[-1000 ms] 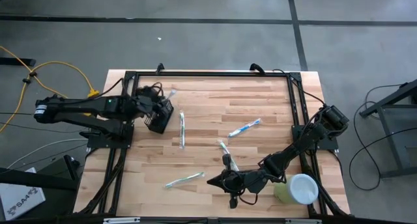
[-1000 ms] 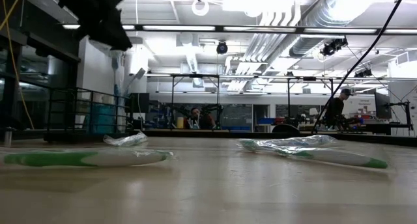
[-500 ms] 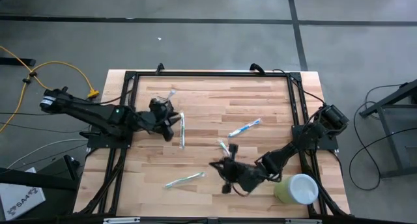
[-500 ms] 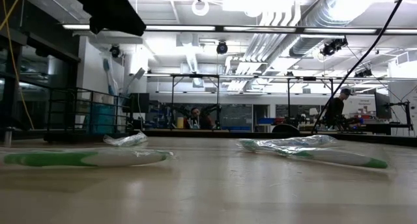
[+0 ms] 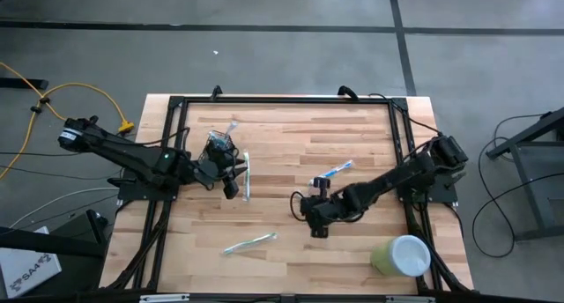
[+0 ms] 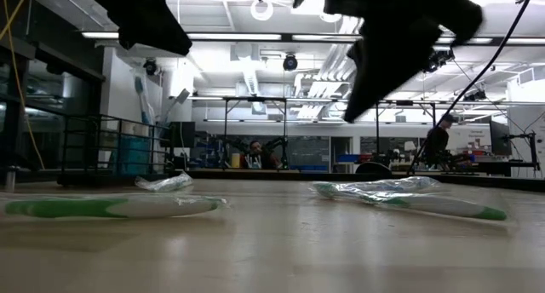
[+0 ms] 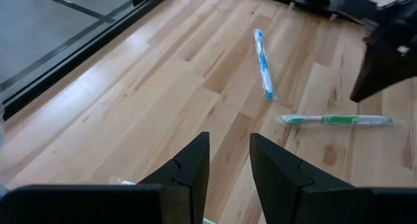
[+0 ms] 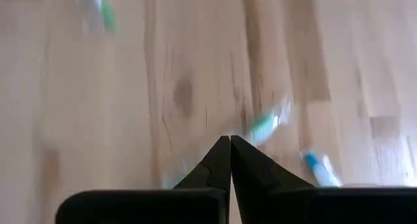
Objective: Pick & Place toothbrushing station
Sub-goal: Put the blue toothbrush into the black wire organizer
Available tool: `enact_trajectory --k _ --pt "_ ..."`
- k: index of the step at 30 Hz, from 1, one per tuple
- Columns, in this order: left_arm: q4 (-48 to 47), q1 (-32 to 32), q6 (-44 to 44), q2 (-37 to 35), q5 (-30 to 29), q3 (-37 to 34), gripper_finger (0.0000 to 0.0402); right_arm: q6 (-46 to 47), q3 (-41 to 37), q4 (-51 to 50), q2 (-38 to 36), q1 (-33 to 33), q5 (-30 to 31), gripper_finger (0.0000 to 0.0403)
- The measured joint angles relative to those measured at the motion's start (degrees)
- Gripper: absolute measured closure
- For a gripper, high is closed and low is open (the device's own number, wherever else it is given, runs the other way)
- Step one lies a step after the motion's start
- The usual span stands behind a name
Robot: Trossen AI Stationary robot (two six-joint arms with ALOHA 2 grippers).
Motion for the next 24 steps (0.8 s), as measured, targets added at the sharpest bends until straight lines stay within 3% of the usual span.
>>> enact_trajectory --k 3,9,24 --pt "0.05 -0.07 -0.10 0.00 0.02 0.00 0.0295 -5.48 0.02 -5.00 0.00 -1.92 -3.30 0.0400" --pt "0.13 -0.09 -0.11 0.00 0.00 0.00 0.0295 -12.10 0.02 -7.70 0.00 -5.25 -2.91 0.0400" --pt "0.13 -0.09 0.56 0.00 0.19 0.00 0.0295 -14.35 0.02 -9.14 0.00 -12.94 -4.70 0.0400"
